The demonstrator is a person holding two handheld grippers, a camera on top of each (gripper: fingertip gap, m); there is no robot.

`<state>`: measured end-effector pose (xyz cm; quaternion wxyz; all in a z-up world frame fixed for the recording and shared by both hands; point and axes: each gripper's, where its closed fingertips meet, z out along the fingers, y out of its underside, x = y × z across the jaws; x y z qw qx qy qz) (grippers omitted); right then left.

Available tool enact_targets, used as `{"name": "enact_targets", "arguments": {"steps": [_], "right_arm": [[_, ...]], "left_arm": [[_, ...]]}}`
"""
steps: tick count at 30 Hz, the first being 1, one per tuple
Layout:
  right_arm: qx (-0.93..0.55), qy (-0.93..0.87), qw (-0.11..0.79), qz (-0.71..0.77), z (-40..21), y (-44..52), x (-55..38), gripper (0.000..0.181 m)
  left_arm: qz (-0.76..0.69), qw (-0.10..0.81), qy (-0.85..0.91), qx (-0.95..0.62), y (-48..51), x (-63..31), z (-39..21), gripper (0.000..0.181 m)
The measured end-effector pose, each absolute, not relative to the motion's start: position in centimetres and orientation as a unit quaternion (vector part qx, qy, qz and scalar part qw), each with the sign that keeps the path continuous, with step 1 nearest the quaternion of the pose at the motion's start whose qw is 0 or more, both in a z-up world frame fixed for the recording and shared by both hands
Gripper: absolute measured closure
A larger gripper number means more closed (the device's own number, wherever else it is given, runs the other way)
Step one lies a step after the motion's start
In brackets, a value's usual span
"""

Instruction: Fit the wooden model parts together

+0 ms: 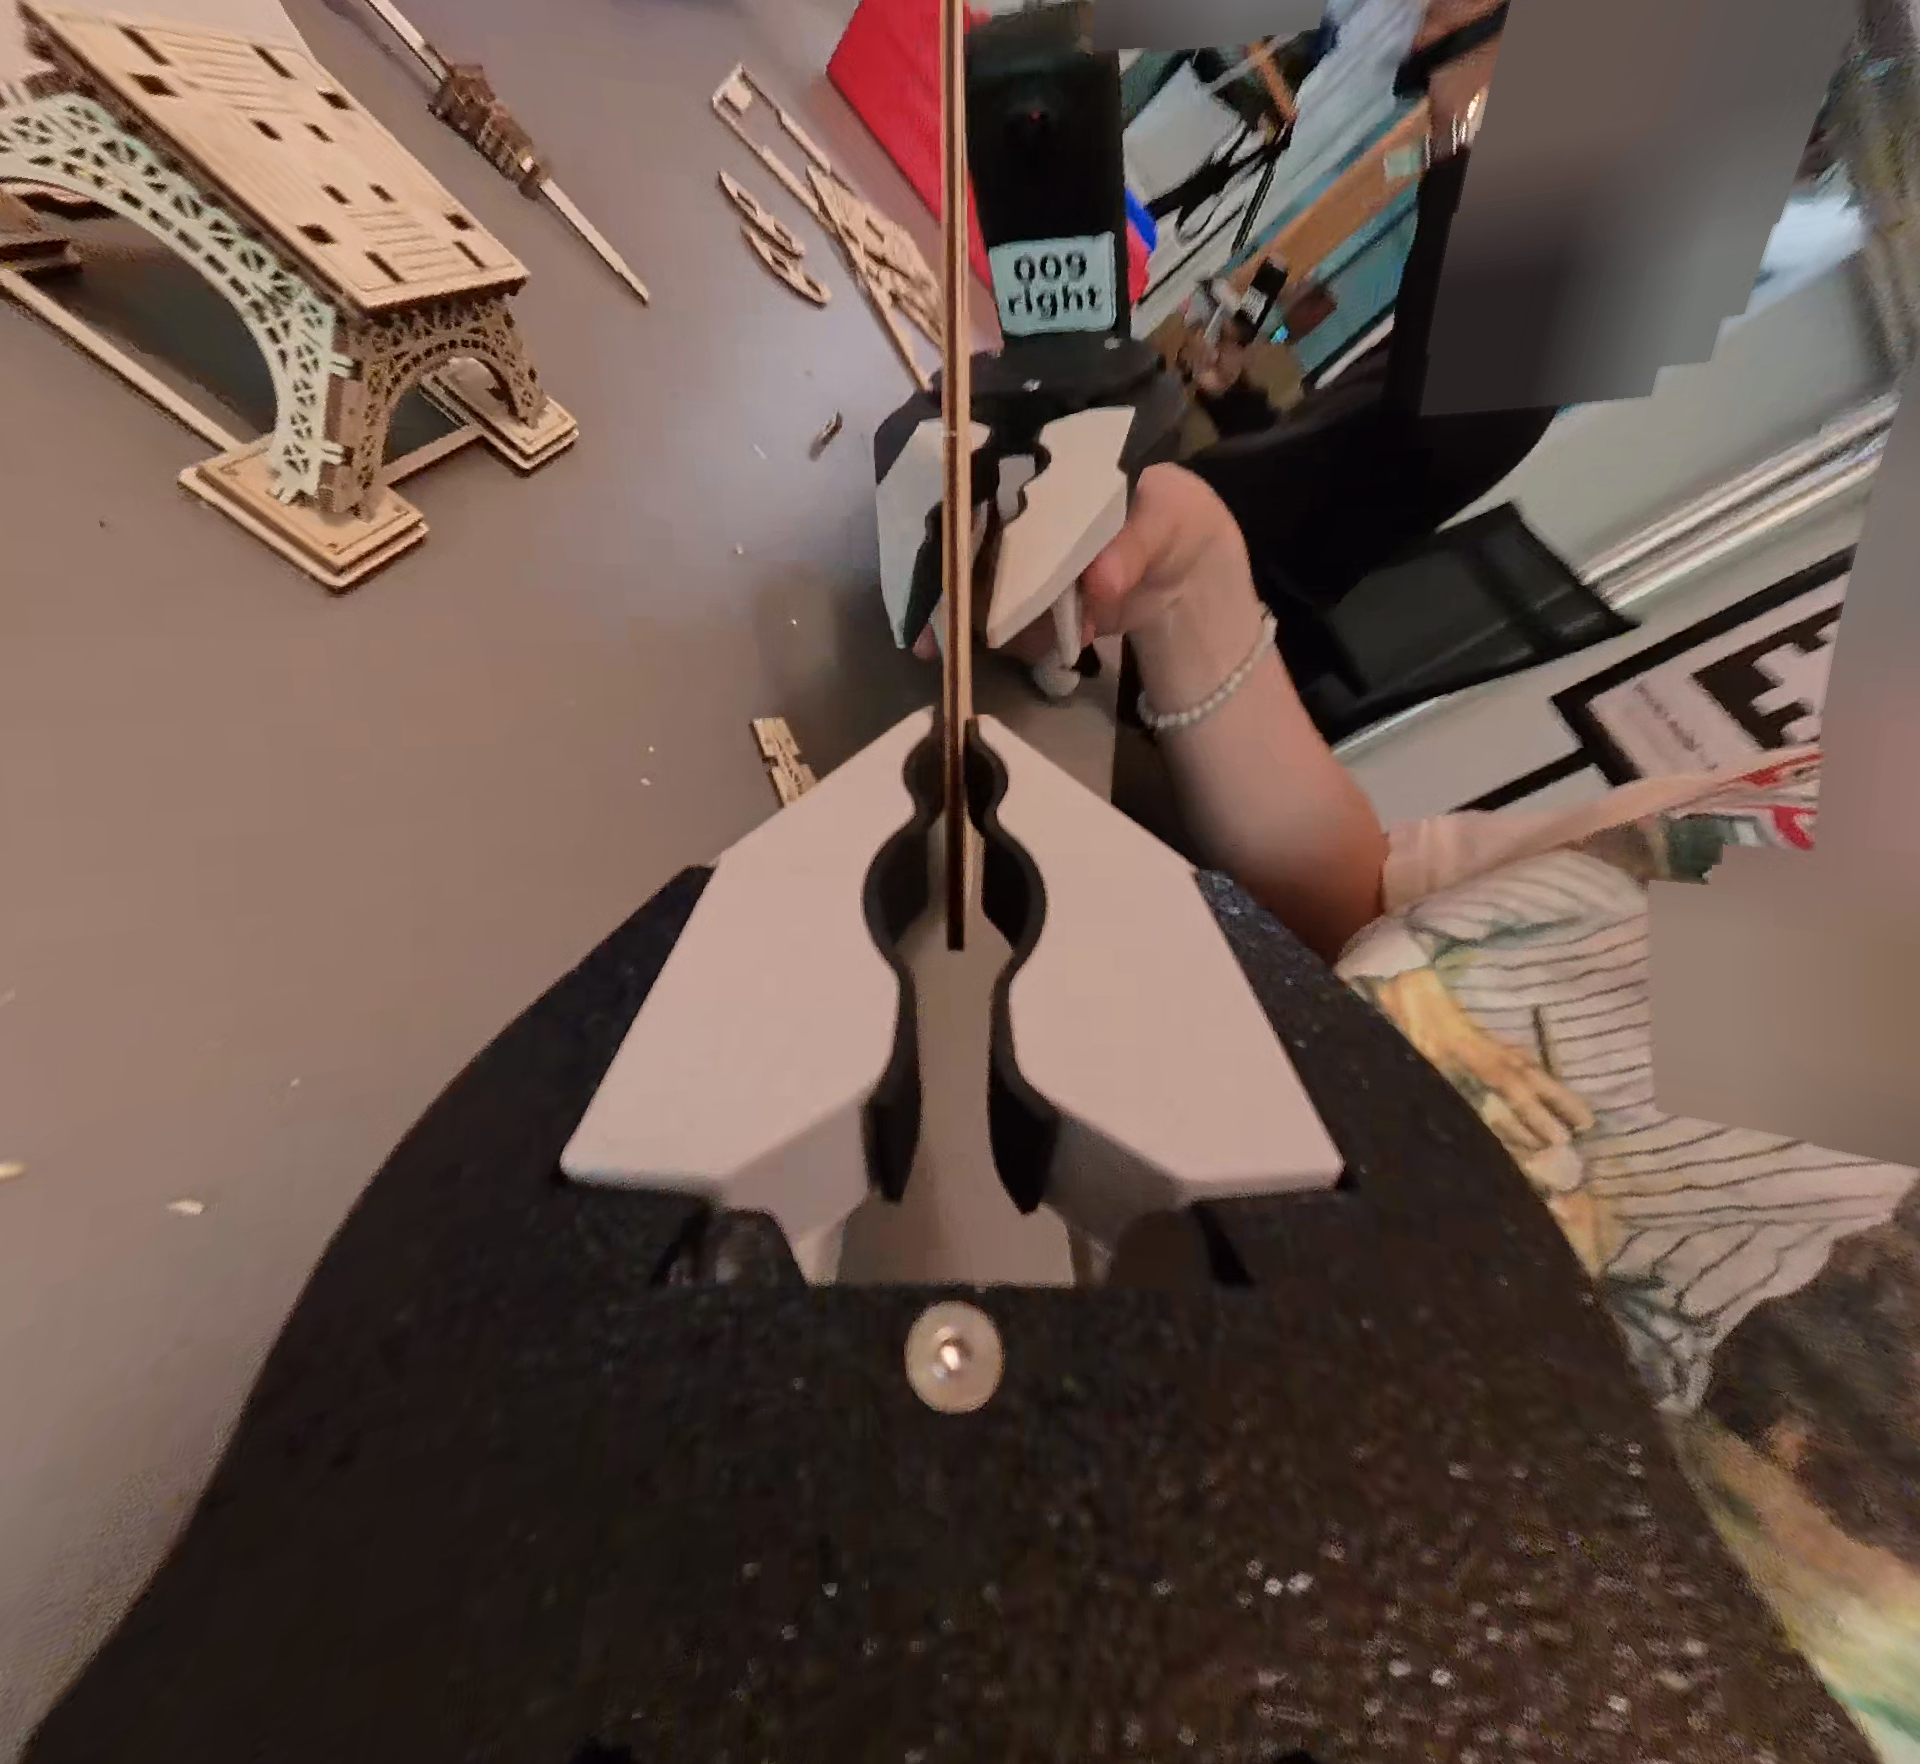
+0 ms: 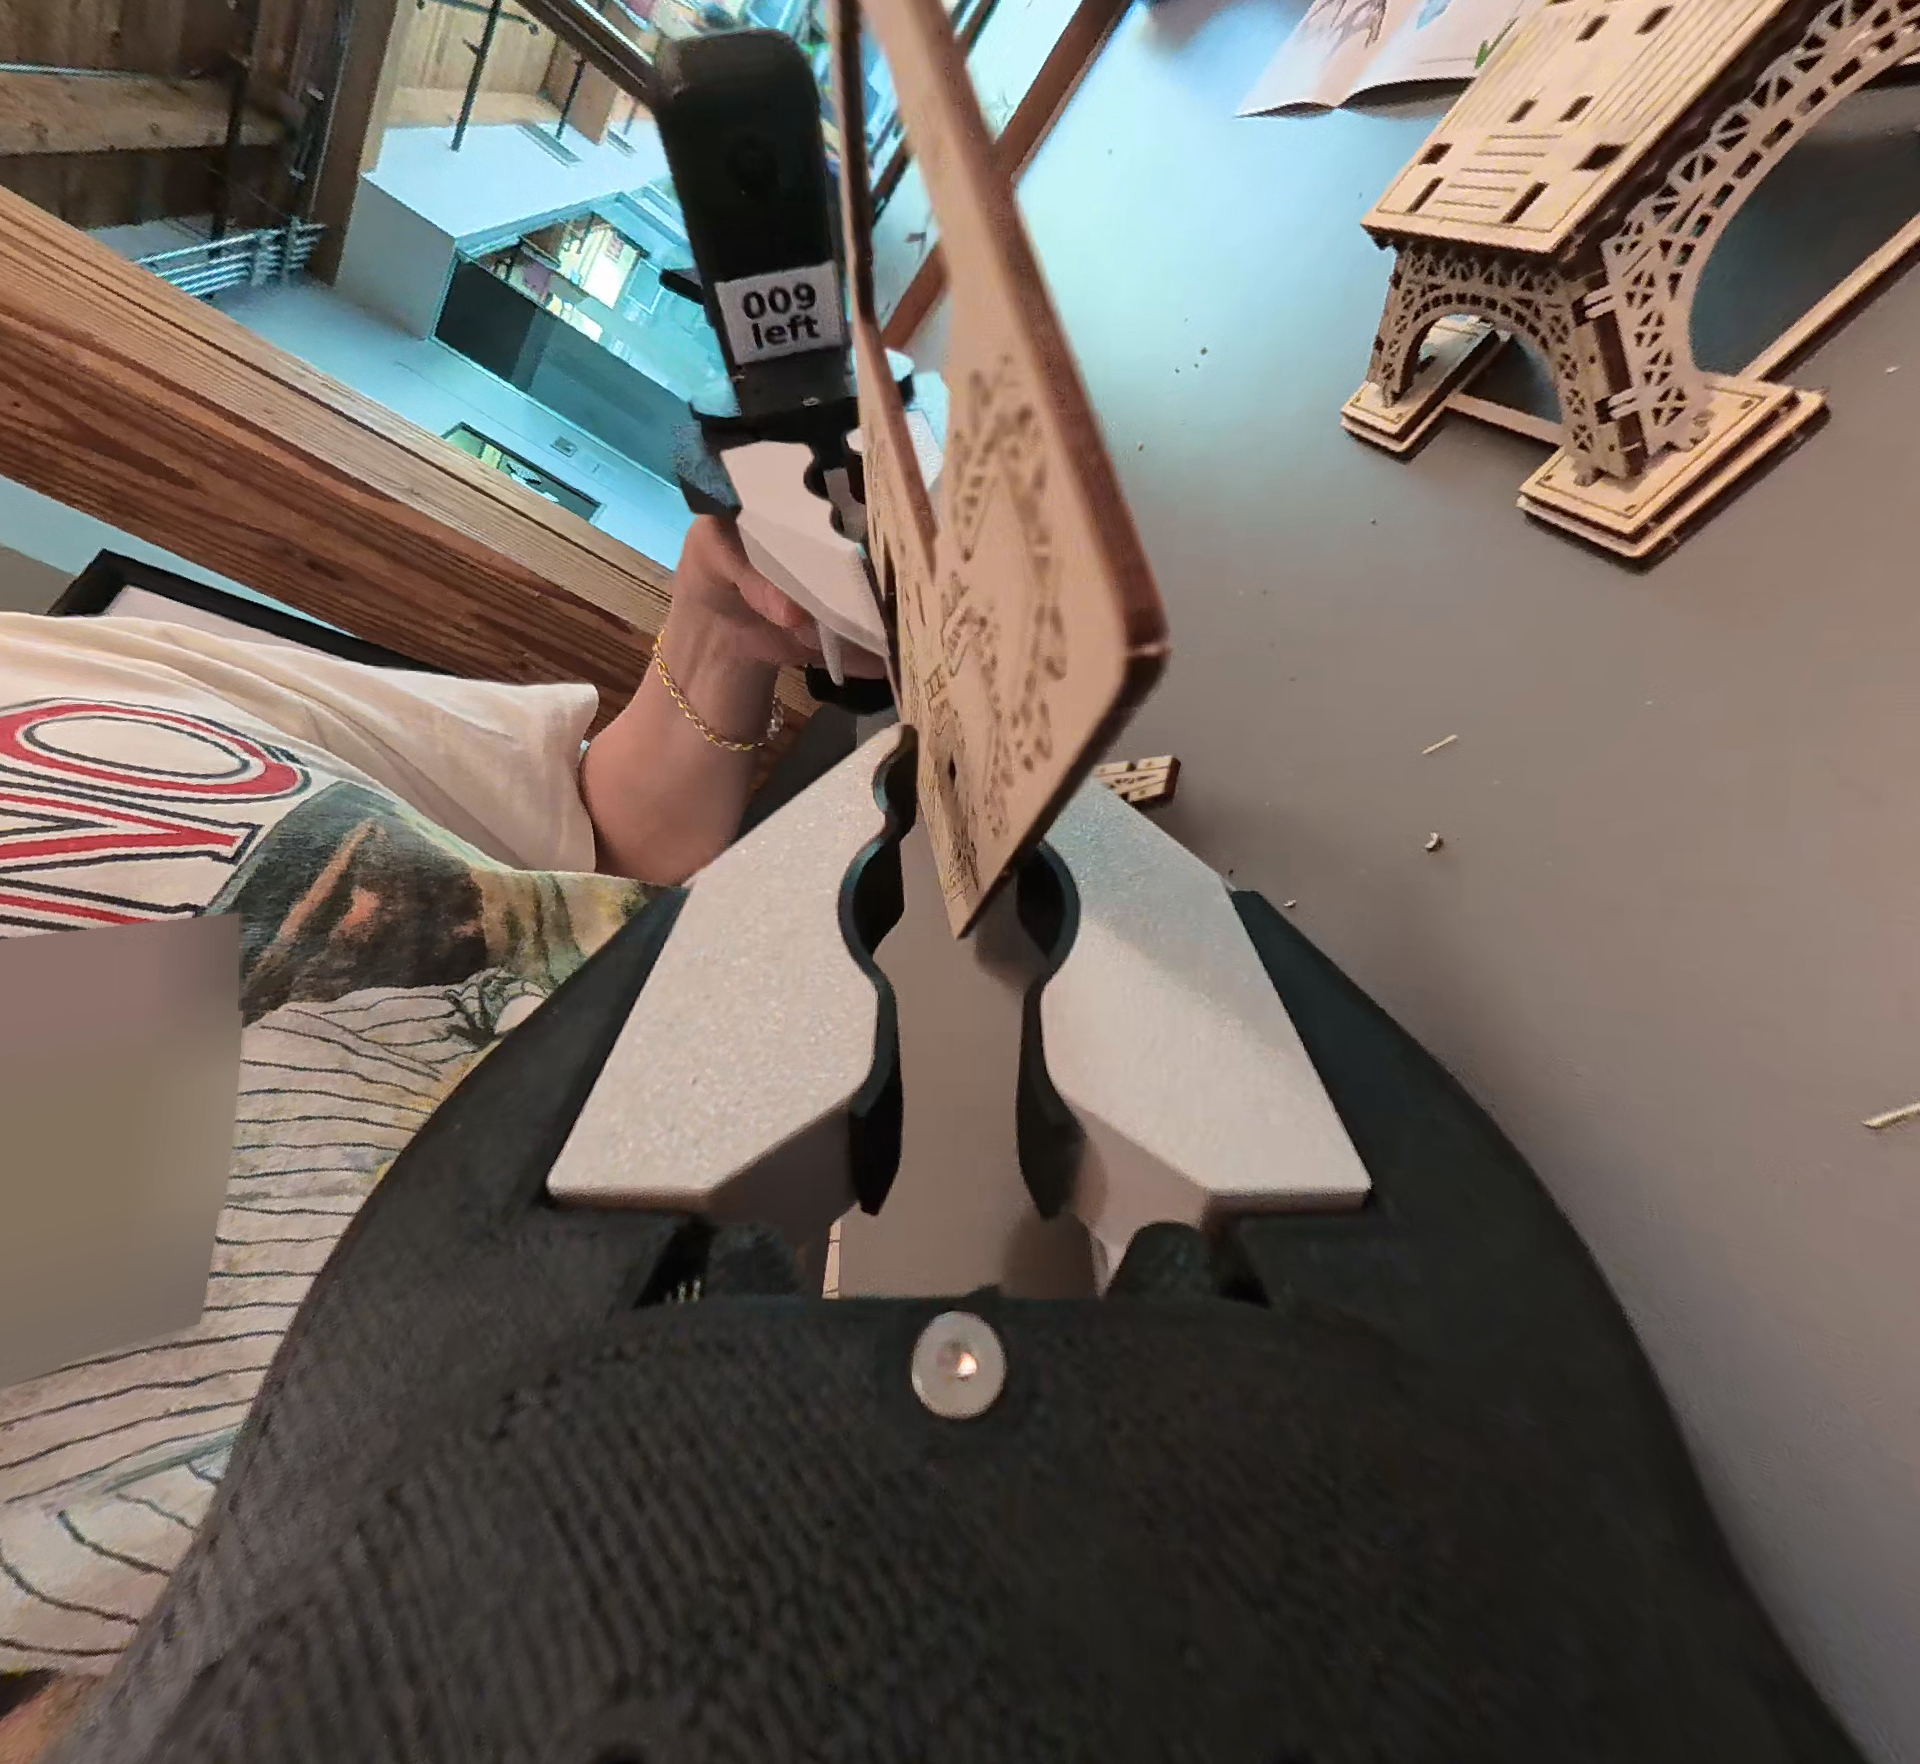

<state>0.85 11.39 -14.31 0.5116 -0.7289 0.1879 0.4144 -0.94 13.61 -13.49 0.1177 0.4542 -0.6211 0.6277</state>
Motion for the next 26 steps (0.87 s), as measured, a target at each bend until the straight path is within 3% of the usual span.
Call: {"name": "enact_targets", "arguments": {"steps": [5, 7, 10, 12, 15, 18, 26], "right_arm": [[-0.681, 0.179, 0.568, 0.426, -12.1, 11.8, 1.3, 0.164], [-0.663, 0.18, 0.578, 0.44, -11.5, 12.1, 1.2, 0.179], [-0.684, 0.174, 0.567, 0.426, -12.1, 12.3, 0.9, 0.181], [-0.71, 0.175, 0.546, 0.41, -13.1, 12.6, 0.5, 0.181], [-0.746, 0.2, 0.503, 0.388, -15.0, 13.2, 0.6, 0.181], [-0.759, 0.192, 0.486, 0.389, -15.5, 13.3, 0.0, 0.18], [-0.763, 0.194, 0.479, 0.388, -15.7, 13.2, 0.0, 0.18]], "left_arm": [[0.684, 0.15, -0.544, 0.463, 14.0, -0.5, -12.1, 0.181], [0.692, 0.148, -0.532, 0.464, 14.2, -0.3, -11.9, 0.181], [0.673, 0.11, -0.564, 0.466, 14.5, -0.2, -12.5, 0.178], [0.635, 0.069, -0.608, 0.472, 14.9, -0.1, -13.4, 0.147], [0.551, 0.006, -0.698, 0.458, 15.1, -0.3, -15.3, 0.129], [0.503, -0.035, -0.742, 0.442, 15.0, 0.0, -16.5, 0.139], [0.495, 0.026, -0.746, 0.446, 13.9, 0.0, -17.6, 0.145]]}}
